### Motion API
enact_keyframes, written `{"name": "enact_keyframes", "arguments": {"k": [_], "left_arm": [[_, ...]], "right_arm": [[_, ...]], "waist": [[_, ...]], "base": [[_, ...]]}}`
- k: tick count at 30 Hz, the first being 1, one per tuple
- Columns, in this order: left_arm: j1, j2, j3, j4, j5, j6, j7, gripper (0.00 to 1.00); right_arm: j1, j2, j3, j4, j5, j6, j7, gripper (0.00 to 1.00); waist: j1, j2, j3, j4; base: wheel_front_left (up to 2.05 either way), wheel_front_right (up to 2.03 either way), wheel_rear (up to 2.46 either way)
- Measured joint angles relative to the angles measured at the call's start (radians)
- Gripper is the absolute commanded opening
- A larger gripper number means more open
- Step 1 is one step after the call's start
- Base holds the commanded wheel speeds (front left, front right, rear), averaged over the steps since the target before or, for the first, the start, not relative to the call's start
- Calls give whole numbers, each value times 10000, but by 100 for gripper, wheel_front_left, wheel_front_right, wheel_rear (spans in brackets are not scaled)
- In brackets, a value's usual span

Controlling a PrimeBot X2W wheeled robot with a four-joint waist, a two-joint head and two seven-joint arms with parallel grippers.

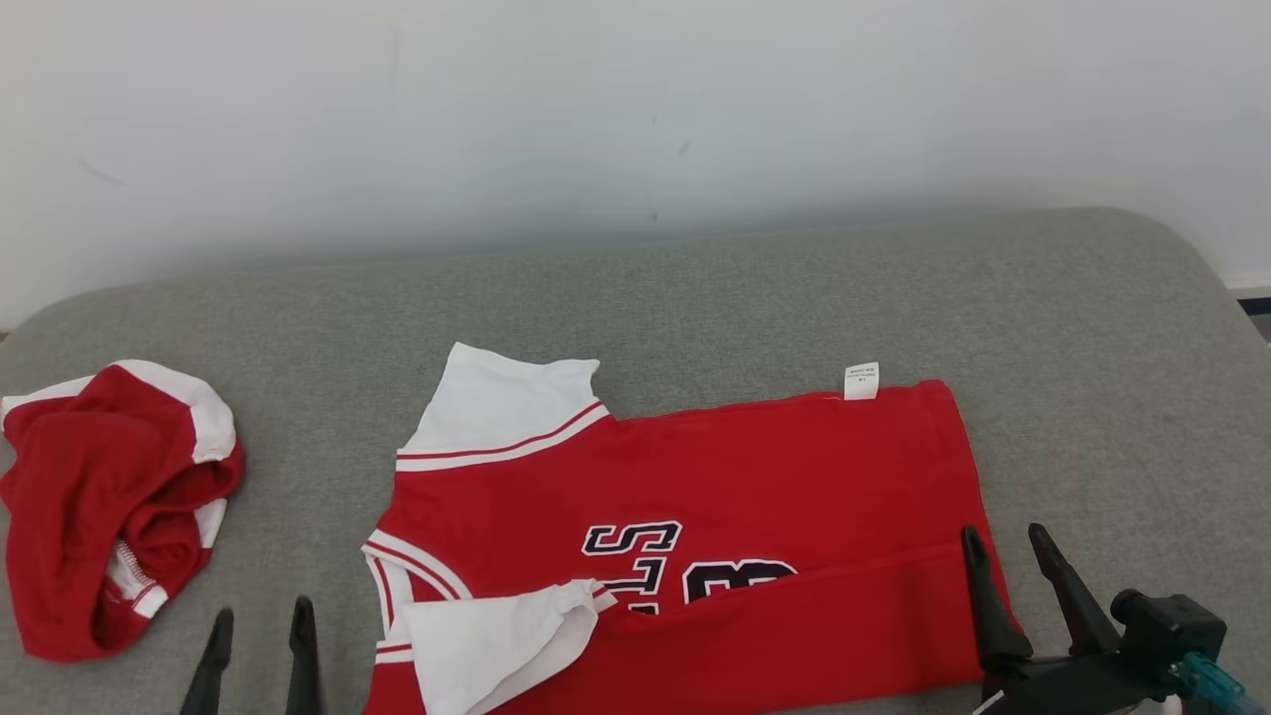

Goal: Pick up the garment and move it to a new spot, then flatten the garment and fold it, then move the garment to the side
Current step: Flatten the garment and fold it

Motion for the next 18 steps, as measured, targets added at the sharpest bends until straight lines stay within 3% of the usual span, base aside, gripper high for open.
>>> {"name": "enact_keyframes", "arguments": {"k": [7,18], "left_arm": [[-1137,236,155,575,-12,-617,0,100],[-3342,1413,-84,1935,-794,-1116,602,100]], "right_arm": [[-238,130,165,19,-42,0,-12,100],[-1213,554,859,163,-56,0,-63,100]], "waist": [[0,0,157,-307],[1,0,664,-1296]], "base": [[0,0,0],[0,0,0]]}}
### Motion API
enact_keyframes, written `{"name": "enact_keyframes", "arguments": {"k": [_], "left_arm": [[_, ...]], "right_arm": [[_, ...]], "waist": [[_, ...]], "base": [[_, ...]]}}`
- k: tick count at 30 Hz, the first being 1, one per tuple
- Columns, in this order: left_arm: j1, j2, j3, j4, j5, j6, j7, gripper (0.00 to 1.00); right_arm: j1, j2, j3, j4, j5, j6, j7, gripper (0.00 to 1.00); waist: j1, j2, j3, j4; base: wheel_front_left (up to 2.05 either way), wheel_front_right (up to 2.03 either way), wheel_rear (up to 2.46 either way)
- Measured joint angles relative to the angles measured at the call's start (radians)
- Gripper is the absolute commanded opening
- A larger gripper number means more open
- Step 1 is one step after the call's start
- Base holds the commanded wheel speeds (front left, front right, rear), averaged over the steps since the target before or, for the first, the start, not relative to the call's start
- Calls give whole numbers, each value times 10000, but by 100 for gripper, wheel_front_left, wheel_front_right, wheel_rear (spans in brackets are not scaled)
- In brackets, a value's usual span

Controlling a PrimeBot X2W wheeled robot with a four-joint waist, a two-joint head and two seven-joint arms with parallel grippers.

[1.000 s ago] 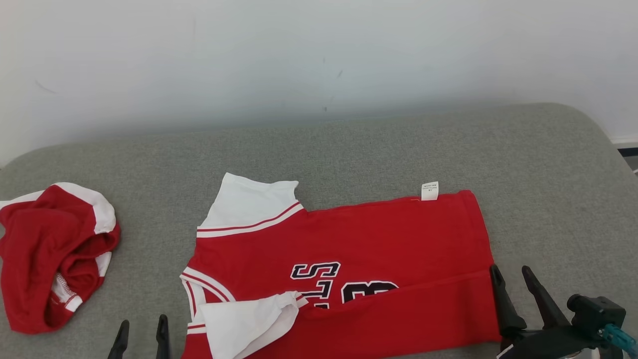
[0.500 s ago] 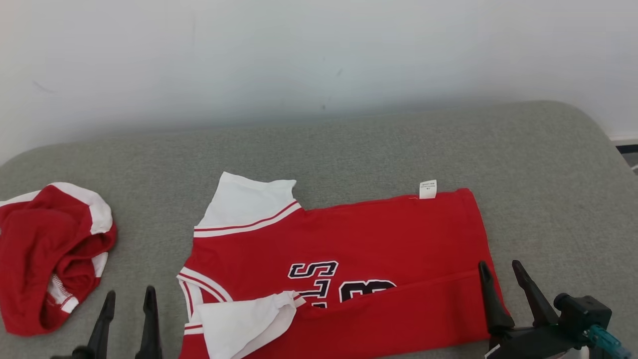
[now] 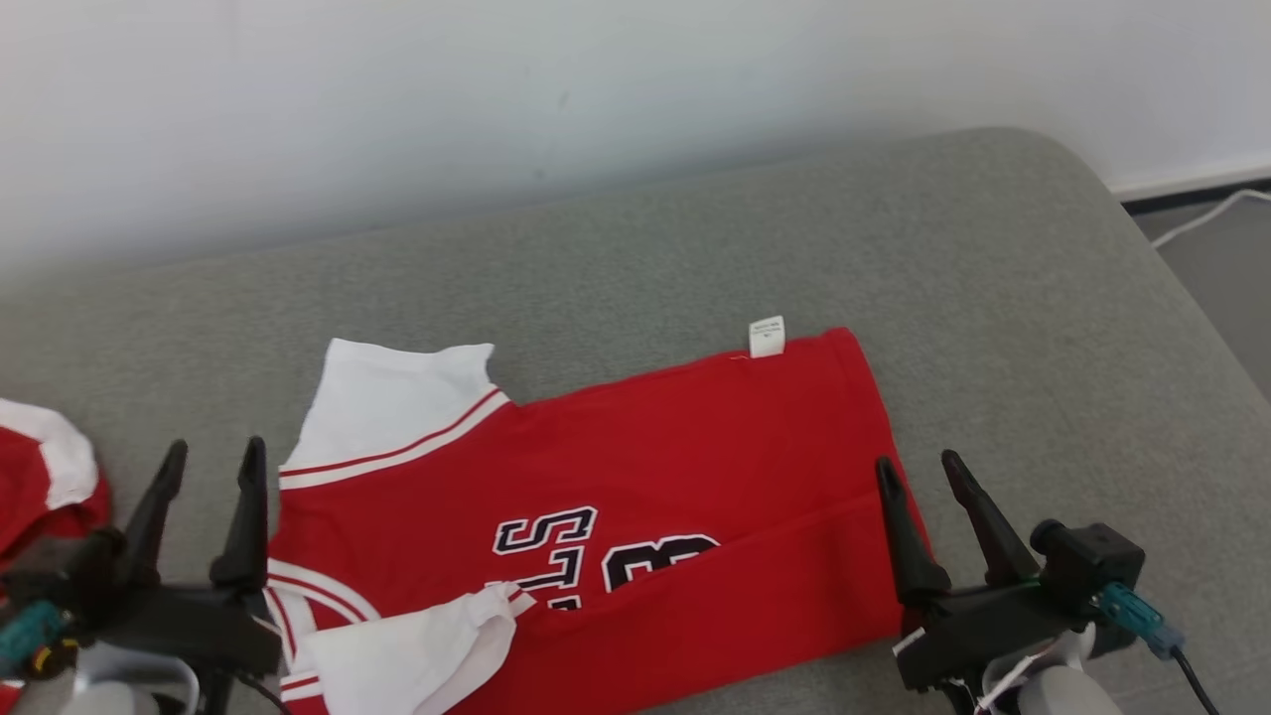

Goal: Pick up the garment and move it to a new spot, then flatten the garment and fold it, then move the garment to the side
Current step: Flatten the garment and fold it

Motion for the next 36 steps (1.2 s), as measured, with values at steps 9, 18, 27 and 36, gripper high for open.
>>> {"name": "enact_keyframes", "arguments": {"k": [9,18,27,36], "left_arm": [[-1768,1057,-435,1206,-1009,-82,1147,100],[-3446,2556,-1419,2445,-2065,-92,2148,100],[-4431,3262,-2155,3687,-2581,-92,2443,100],[-5027,3524,-2531,4650,-2704,-92,2330,100]], "right_arm": [[-815,569,362,-13,-19,0,-25,100],[-1373,1020,487,-155,-130,0,-25,100],[-1656,1267,579,-171,-148,0,-27,100],[-1715,1379,581,-219,-171,0,-27,100]], "waist": [[1,0,788,-871],[2,1,1826,-1688],[2,2,2572,-2306],[1,1,2950,-2620]], "base": [[0,0,0],[0,0,0],[0,0,0],[0,0,0]]}}
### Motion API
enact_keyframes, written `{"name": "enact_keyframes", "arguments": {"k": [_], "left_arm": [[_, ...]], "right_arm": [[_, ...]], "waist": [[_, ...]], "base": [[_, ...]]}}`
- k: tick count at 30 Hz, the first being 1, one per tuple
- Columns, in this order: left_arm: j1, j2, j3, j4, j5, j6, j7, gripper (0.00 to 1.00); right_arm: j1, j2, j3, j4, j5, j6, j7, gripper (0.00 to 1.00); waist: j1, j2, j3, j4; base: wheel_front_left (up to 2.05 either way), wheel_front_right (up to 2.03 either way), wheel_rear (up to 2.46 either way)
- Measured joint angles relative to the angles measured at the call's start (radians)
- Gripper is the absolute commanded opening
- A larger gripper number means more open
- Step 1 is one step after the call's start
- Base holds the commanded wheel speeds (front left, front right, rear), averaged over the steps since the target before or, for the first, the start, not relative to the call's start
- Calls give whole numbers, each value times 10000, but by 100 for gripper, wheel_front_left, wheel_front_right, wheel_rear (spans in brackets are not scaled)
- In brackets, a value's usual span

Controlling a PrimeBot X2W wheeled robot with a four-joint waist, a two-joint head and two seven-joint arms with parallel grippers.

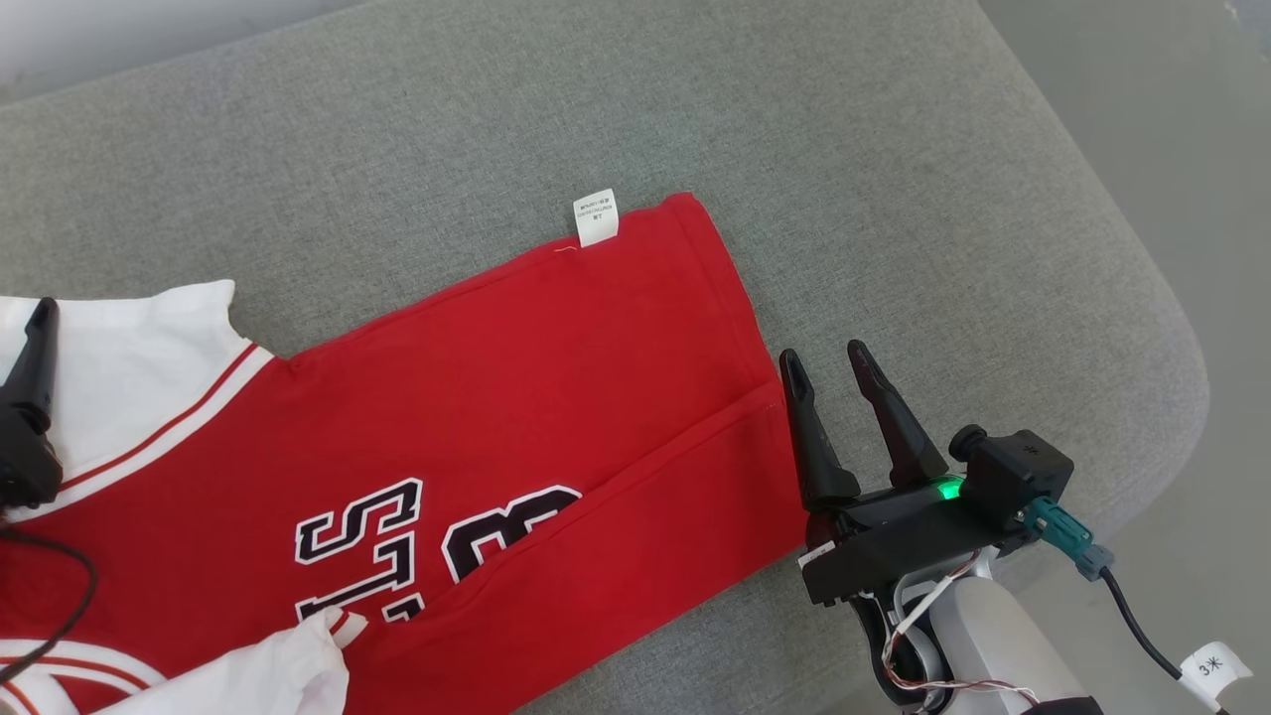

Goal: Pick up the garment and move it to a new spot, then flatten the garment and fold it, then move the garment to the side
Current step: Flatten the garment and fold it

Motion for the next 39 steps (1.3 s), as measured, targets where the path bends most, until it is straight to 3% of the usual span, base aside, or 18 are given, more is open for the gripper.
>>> {"name": "enact_keyframes", "arguments": {"k": [3,4,6,14,25,39], "left_arm": [[-169,36,-117,215,-167,-2,8,100],[-219,42,-182,272,-253,-2,21,55],[-304,46,-337,326,-330,-2,12,0],[-421,-19,-924,274,-585,0,-443,0],[-533,-119,-1498,-351,-849,-2,-982,0],[-742,-226,-1833,-819,-865,-2,-1221,0]], "right_arm": [[-9,17,-13,12,-48,0,0,100],[-17,23,-10,13,-48,0,0,100],[-36,31,-19,23,-56,0,0,100],[-488,-94,-123,541,-251,0,0,100],[-3079,-337,88,3779,263,0,483,100],[-5961,-148,307,7242,1083,0,531,100]], "waist": [[0,0,70,-9],[-1,0,90,-5],[0,0,112,18],[-1,0,-12,288],[-1,0,-152,862],[-1,-1,167,1435]], "base": [[0,0,0],[0,0,0],[0,0,0],[0,0,0],[0,0,0],[0,0,0]]}}
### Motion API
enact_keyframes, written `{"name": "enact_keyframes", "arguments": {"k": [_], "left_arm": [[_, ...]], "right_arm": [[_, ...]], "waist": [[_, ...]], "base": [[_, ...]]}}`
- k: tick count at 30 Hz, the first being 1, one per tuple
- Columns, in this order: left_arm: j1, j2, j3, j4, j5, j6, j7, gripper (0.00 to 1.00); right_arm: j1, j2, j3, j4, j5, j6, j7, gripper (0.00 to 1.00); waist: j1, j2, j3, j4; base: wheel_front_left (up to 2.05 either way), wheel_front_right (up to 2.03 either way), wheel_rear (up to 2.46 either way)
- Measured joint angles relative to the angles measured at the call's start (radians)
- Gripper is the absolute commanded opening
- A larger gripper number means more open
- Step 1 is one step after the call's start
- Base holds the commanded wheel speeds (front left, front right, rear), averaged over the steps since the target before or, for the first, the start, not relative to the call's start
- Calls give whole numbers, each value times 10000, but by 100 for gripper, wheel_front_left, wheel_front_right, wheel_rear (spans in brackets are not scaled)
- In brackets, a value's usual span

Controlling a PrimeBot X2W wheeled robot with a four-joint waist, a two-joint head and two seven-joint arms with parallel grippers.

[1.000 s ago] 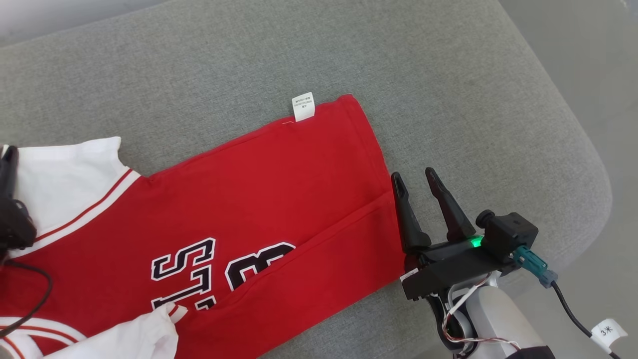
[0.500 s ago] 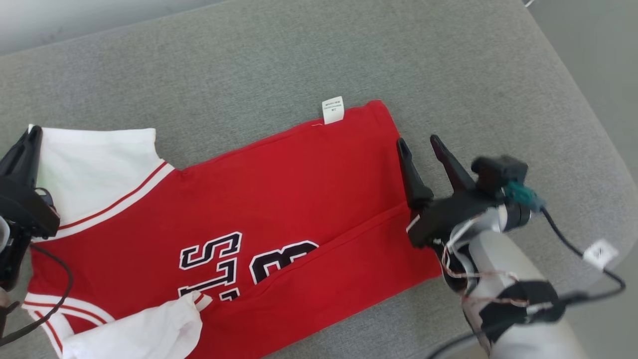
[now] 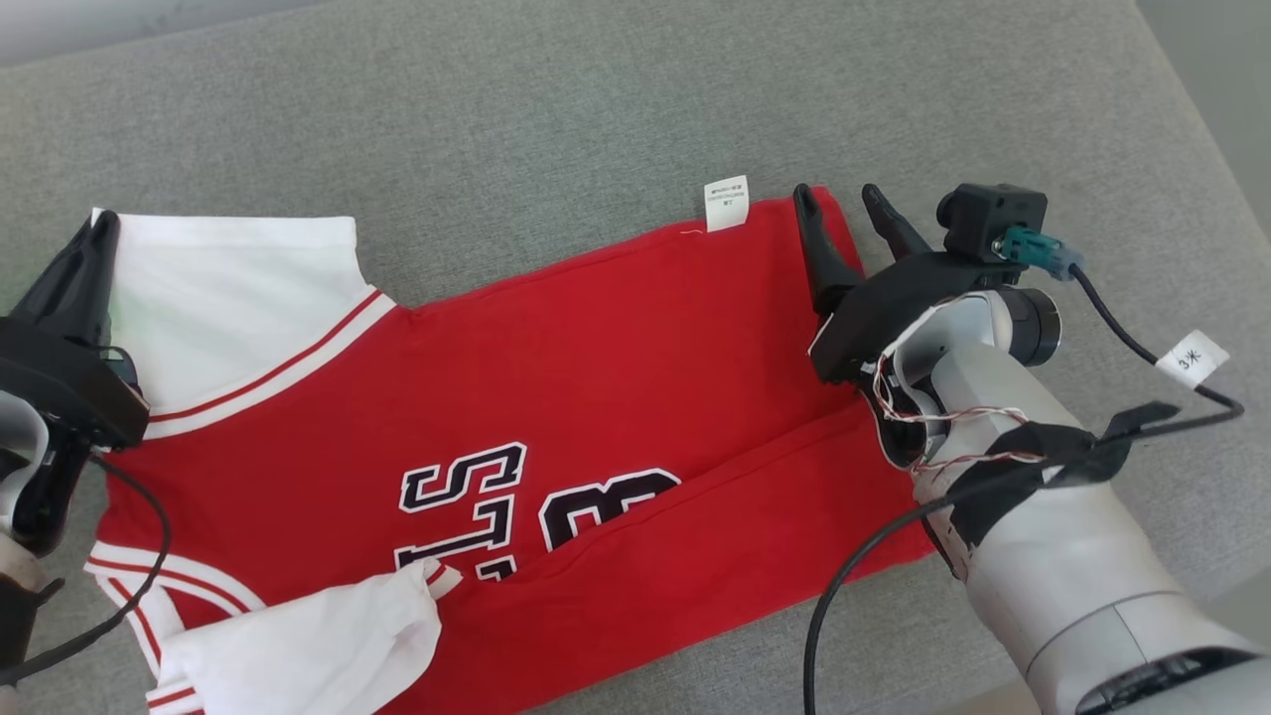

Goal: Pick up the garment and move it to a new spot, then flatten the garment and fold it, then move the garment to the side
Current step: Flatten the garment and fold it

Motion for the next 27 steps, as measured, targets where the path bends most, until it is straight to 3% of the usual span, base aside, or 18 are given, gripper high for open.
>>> {"name": "enact_keyframes", "arguments": {"k": [9,11,12,14,16,27], "left_arm": [[-145,-69,-159,-353,2,2,-44,0],[-158,-71,-178,-422,2,6,-56,0],[-174,-71,-194,-456,2,12,-54,0],[-225,-73,-217,-522,2,12,-54,0],[-259,-79,-247,-581,2,12,-54,0],[-150,-65,-163,-803,-146,56,-556,0]], "right_arm": [[-1175,134,21,1960,169,0,-4,100],[-1338,157,58,2332,180,0,52,81],[-1400,171,73,2452,188,0,50,56],[-1540,188,107,2690,192,0,59,20],[-1648,199,115,2809,198,0,6,2],[-1696,107,355,2673,44,0,-500,0]], "waist": [[0,0,283,259],[0,0,348,310],[0,0,379,332],[0,0,437,380],[1,0,491,433],[-1,0,314,656]], "base": [[0,0,0],[0,0,0],[0,0,0],[0,0,0],[0,0,0],[0,0,0]]}}
